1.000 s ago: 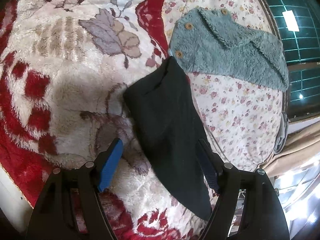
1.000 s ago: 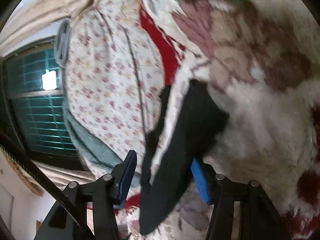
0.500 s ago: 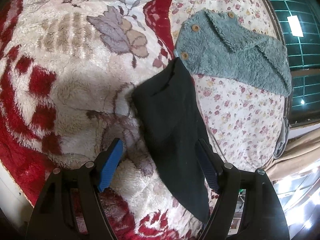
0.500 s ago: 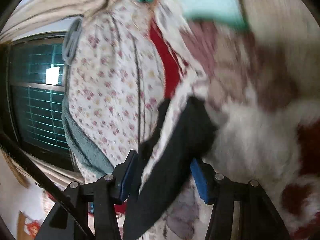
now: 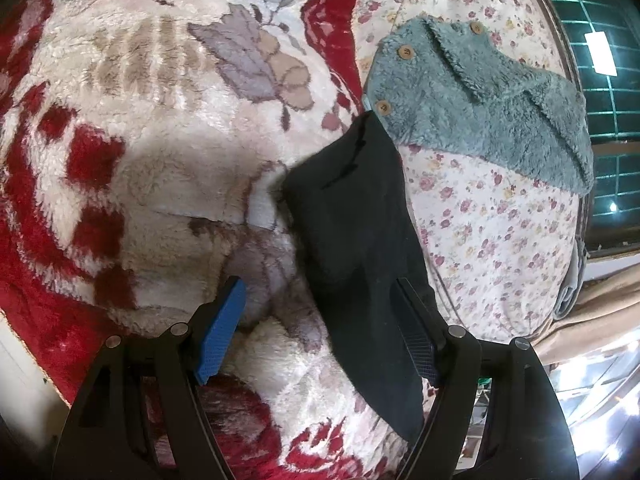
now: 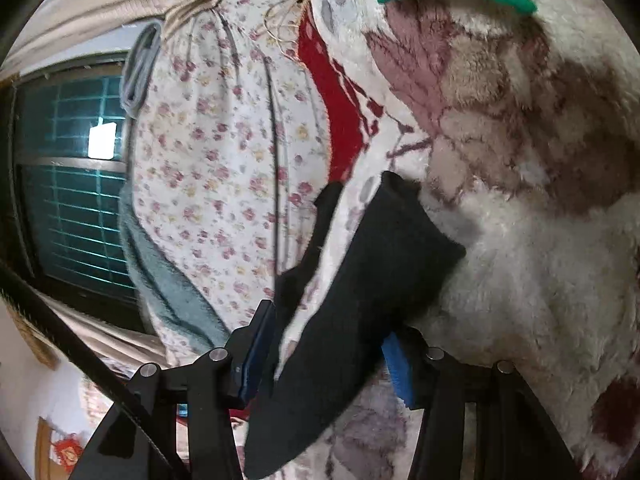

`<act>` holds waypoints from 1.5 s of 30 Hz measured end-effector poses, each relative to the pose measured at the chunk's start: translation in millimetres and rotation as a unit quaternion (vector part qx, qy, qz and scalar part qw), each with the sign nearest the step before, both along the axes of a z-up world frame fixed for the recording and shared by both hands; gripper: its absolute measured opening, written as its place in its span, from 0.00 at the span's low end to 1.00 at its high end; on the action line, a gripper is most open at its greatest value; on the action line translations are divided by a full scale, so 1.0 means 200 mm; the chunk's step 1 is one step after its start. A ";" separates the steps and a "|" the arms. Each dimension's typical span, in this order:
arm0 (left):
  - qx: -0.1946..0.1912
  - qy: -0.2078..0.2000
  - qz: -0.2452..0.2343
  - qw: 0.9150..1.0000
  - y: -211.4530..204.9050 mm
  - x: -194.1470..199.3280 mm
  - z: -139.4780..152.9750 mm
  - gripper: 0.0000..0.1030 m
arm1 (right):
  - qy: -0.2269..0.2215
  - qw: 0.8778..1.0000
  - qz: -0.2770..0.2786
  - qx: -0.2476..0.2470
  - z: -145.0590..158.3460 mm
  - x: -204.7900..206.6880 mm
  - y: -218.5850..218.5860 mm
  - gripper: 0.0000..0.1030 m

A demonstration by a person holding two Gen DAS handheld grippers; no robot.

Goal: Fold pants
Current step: 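Fold the pants leg with the right gripper toward the left gripper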

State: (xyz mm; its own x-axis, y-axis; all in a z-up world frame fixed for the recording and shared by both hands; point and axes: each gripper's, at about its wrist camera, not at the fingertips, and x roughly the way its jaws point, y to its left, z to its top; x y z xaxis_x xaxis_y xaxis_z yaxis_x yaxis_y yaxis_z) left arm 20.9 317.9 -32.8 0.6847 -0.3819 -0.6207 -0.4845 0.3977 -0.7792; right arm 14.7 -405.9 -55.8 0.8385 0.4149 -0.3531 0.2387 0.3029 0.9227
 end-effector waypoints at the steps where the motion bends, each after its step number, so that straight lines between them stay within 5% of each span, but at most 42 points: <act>1: -0.003 0.002 -0.001 1.000 0.00 0.00 -0.01 0.73 | 0.009 1.000 0.001 -0.011 0.00 0.01 0.01 0.47; 10: 0.029 0.013 -0.048 0.998 -0.06 0.11 0.00 0.73 | 0.016 0.999 0.006 -0.039 0.00 0.02 0.04 0.47; 14: 0.112 -0.008 -0.068 0.991 -0.08 0.21 0.07 0.72 | 0.018 0.999 0.007 -0.051 0.01 0.02 0.05 0.47; 17: 0.154 -0.019 -0.088 0.984 -0.11 0.26 0.09 0.50 | 0.021 0.997 0.000 -0.068 0.03 0.02 0.07 0.47; 18: 0.167 -0.015 -0.095 0.981 -0.13 0.28 0.09 0.27 | 0.022 0.997 -0.005 -0.075 0.03 0.02 0.08 0.47; 19: 0.176 -0.012 -0.107 0.978 -0.15 0.29 0.10 0.15 | 0.022 0.997 -0.008 -0.078 0.03 0.01 0.08 0.47; 21: 0.203 -0.013 -0.110 0.973 -0.18 0.30 0.12 0.11 | 0.022 0.996 -0.001 -0.084 0.04 0.02 0.09 0.46; 23: 0.225 -0.026 -0.105 0.968 -0.19 0.28 0.17 0.10 | 0.019 0.996 0.004 -0.084 0.04 0.02 0.06 0.15; 25: 0.233 -0.036 -0.090 0.967 -0.19 0.24 0.20 0.09 | 0.022 0.996 0.009 -0.083 0.03 0.02 0.05 0.05; 28: 0.211 -0.034 -0.056 0.975 -0.14 0.16 0.20 0.09 | 0.028 0.994 0.016 -0.109 0.09 -0.03 0.06 0.05; 34: 0.080 0.012 0.000 0.997 0.08 0.00 0.01 0.08 | 0.041 0.990 0.062 -0.122 0.14 -0.18 0.17 0.05; 39: 0.072 0.007 0.046 0.996 0.18 -0.09 0.04 0.08 | 0.037 0.992 0.091 -0.081 0.08 -0.23 0.26 0.05; 45: 0.079 0.017 0.083 0.993 0.26 -0.12 0.00 0.09 | -0.005 0.985 0.119 -0.123 0.16 -0.22 0.35 0.04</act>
State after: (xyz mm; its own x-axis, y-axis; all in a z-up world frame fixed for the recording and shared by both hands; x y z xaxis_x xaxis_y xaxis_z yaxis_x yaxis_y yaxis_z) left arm -3.9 369.8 -32.8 0.7081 -0.1615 -0.6874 -0.5781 0.4265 -0.6957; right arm -29.7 -335.2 -23.4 0.7319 0.5026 -0.4601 0.1258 0.5640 0.8161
